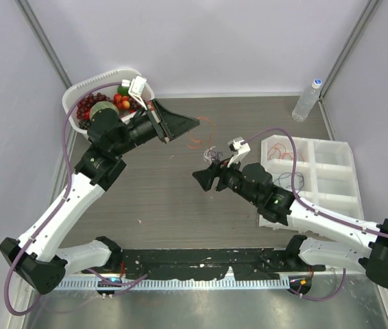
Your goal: Untangle the cables
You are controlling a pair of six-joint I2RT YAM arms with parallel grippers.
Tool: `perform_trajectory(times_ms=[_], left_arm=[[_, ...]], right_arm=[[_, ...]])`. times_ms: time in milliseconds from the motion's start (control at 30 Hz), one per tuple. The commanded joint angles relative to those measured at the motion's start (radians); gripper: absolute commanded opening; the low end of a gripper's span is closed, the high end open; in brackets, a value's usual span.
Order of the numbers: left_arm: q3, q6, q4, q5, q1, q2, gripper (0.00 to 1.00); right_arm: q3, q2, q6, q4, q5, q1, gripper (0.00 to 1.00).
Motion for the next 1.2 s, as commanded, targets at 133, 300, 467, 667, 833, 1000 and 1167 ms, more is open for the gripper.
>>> perform_trajectory(times_ms=[133, 300, 467, 667, 833, 1000, 1167], left_arm=[[0.014, -0.021, 0.029, 0.030, -0.003, -0.027, 0.00], [0.033, -0.040, 0.021, 0.050, -0.003, -0.007, 0.00], [0.042, -0.091, 0.084, 0.125, -0.003, 0.012, 0.00], [0.080, -0.059, 0.066, 0.109, -0.001, -0.014, 0.00], [0.215, 0.065, -0.066, 0.012, -0.001, -0.044, 0.00], [0.419, 0.251, -0.273, -0.149, 0.000, -0.054, 0.00], [0.424, 0.323, -0.343, -0.210, 0.000, -0.054, 0.00]], right_arm=[[0.161, -0.080, -0.093, -0.177, 0.158, 0.017, 0.74], [0.239, -0.048, -0.138, -0.176, 0.044, 0.017, 0.74], [0.273, 0.046, -0.158, -0.089, -0.028, 0.020, 0.74], [0.221, 0.231, -0.025, 0.169, -0.016, 0.018, 0.47], [0.054, 0.486, 0.147, 0.391, 0.070, 0.018, 0.25], [-0.009, 0.572, 0.213, 0.451, 0.044, 0.021, 0.36], [-0.022, 0.496, 0.164, 0.333, 0.099, 0.020, 0.49]])
